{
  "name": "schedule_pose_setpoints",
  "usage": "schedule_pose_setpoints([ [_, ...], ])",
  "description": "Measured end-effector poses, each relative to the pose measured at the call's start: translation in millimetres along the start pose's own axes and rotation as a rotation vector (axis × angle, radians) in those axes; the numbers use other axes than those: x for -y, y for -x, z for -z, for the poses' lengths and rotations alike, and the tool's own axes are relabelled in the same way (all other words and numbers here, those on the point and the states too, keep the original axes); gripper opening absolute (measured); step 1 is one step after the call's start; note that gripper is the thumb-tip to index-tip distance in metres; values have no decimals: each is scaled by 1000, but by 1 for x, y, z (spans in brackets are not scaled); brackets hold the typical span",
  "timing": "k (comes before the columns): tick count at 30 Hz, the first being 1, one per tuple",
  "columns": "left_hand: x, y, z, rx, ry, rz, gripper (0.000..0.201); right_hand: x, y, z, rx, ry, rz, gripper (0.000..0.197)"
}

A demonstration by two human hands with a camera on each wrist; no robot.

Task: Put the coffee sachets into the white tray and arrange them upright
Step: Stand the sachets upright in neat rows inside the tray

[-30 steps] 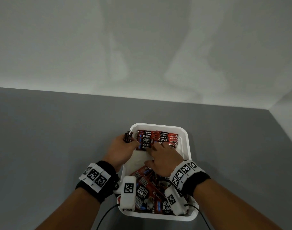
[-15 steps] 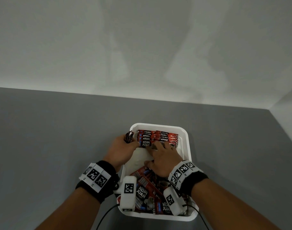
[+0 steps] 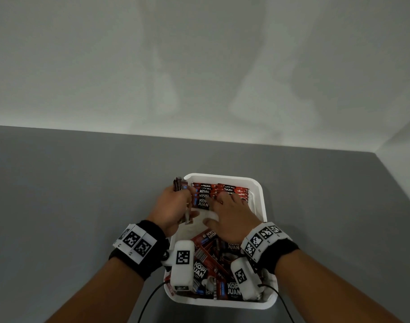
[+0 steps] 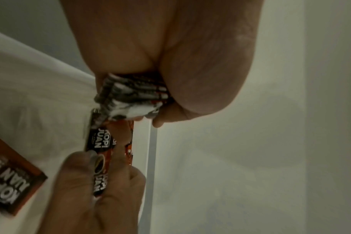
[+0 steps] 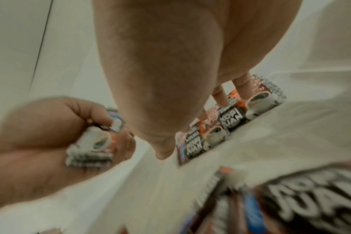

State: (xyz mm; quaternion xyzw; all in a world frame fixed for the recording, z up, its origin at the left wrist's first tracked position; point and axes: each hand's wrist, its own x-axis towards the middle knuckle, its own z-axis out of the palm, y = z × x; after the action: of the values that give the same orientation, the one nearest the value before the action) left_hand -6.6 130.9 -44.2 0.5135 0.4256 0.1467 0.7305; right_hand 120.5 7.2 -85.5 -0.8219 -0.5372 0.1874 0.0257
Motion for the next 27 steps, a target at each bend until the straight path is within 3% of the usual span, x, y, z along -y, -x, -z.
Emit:
schedule_pose_setpoints([
  [4, -1, 0, -11, 49, 96, -57, 23, 2, 1, 32, -174, -632, -52, 33],
  [6, -1, 0, -19, 55, 160, -75, 24, 3, 3, 41, -194, -937, -100, 32],
  [8, -3, 3, -27, 90, 186, -85, 26, 1, 5, 44, -230, -1023, -93, 33],
  [10, -5, 3, -31, 90, 185, -91, 27, -2, 6, 47, -272, -1012, -99, 32],
  [13, -9, 0, -31, 20, 188, -97, 7, -10, 7, 55, -314, -968, -135, 24],
  [17, -5, -2, -32, 48, 104, -110, 6, -9, 6, 58, -314, -789, -82, 11],
  [19, -1, -6, -28, -6, 59, -118, 11, -14, 1, 59, -327, -641, -86, 9],
  [23, -1, -14, -11, -127, 26, -88, 20, -36, -8, 52, -144, -278, -145, 15],
  [27, 1, -11, -3, -91, -51, -74, 19, -37, -14, 27, 40, -66, -163, 13],
])
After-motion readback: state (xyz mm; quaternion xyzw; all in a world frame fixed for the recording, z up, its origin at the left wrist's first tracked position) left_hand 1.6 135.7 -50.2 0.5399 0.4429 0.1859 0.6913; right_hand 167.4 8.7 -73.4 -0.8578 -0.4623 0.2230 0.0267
